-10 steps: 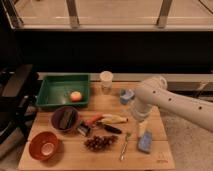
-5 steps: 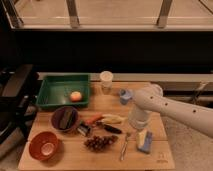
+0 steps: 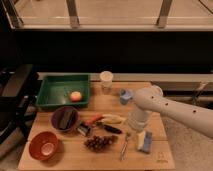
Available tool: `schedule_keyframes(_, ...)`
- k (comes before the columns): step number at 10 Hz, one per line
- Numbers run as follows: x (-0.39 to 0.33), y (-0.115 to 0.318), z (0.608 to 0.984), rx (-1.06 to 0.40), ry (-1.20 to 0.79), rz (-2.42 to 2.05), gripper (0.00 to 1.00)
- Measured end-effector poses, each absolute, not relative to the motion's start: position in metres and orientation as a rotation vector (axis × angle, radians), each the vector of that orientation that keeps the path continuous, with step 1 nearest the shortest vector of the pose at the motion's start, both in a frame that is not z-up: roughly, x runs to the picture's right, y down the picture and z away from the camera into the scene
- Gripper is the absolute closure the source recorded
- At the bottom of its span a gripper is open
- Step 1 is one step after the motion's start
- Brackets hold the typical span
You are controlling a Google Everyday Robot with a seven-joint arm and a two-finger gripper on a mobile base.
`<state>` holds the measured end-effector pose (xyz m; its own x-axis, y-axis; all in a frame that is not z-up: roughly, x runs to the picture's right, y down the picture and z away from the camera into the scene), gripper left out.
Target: Place fork in red bowl
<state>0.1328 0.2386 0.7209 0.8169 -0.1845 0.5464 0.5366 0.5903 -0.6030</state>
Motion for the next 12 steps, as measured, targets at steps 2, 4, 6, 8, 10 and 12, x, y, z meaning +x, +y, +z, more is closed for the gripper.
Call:
schedule_keyframes(2, 0.125, 0.246, 0.730, -0.846, -0.468, -0.481, 0.20)
schedule_keyframes(4, 0.120, 0.268, 0.753, -0.887, -0.456, -0.515, 0.20)
schedule_keyframes(6, 0.121, 0.280, 0.762, -0.920, -0.458, -0.512, 0.20)
schedule_keyframes(8, 0.120, 0.281, 0.767, -0.921, -0.456, -0.516, 0.20)
schedule_keyframes(10, 0.122, 0.283, 0.765, -0.928, -0.457, -0.513, 0.20)
schedule_keyframes(12, 0.127, 0.293, 0.772, -0.940, -0.473, -0.491, 0.20)
